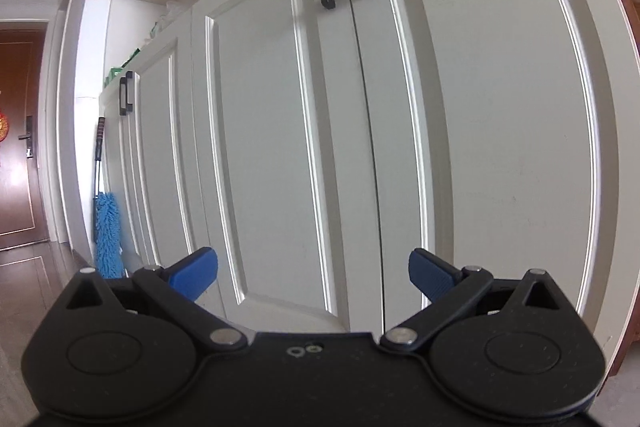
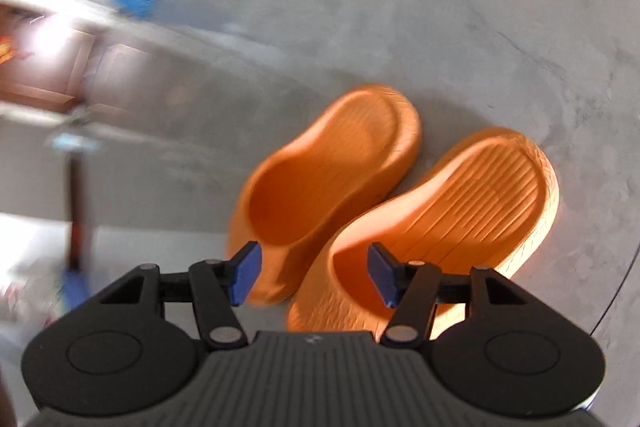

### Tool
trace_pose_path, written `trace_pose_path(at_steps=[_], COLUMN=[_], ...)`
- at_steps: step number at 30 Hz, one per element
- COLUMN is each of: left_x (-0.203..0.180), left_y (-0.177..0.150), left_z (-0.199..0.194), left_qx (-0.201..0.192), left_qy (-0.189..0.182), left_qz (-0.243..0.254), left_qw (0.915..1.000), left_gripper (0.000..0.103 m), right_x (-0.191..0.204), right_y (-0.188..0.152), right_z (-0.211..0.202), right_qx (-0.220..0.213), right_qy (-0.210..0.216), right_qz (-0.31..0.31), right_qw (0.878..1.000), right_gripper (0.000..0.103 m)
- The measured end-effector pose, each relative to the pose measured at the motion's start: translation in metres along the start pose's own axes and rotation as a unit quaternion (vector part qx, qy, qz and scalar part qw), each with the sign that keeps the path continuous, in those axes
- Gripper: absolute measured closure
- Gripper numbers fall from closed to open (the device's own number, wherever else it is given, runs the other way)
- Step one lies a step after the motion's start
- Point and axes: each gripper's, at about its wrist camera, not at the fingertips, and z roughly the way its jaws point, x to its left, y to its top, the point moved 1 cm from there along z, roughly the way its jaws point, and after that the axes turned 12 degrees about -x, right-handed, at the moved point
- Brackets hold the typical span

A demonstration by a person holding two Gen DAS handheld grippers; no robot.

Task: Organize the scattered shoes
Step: 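Move the right tool to the orange slides on the floor, then grasp both orange slides by the heels with the right tool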

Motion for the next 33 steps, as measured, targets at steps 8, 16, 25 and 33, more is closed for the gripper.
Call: trace_pose_path(at_steps=[8,16,25,33], left_x=[0.017,0.009,-0.018,-0.095], left_y=[-0.011,-0.02,-0.022,-0.035], left_z=[0.009,0.017,0.019,0.009], left_qx=[0.024,0.044,0.045,0.059], left_qy=[0.006,-0.014,-0.042,-0.139], left_qz=[-0.017,-0.024,-0.038,-0.029], left_qw=[0.9996,0.9986,0.9974,0.988], left_gripper=[0.001,0.001,0.001,0.001], right_x=[-0.001,0.036,-0.01,-0.171], right_y=[-0.016,-0.015,0.007,0.041], right_z=[0.04,0.047,-0.018,-0.119], right_qx=[0.029,0.116,0.173,0.243], right_qy=[-0.078,-0.067,-0.17,-0.235], right_qz=[0.161,-0.162,-0.435,-0.255], right_qw=[0.983,0.978,0.867,0.906], right_gripper=[0.033,0.065,0.065,0.061])
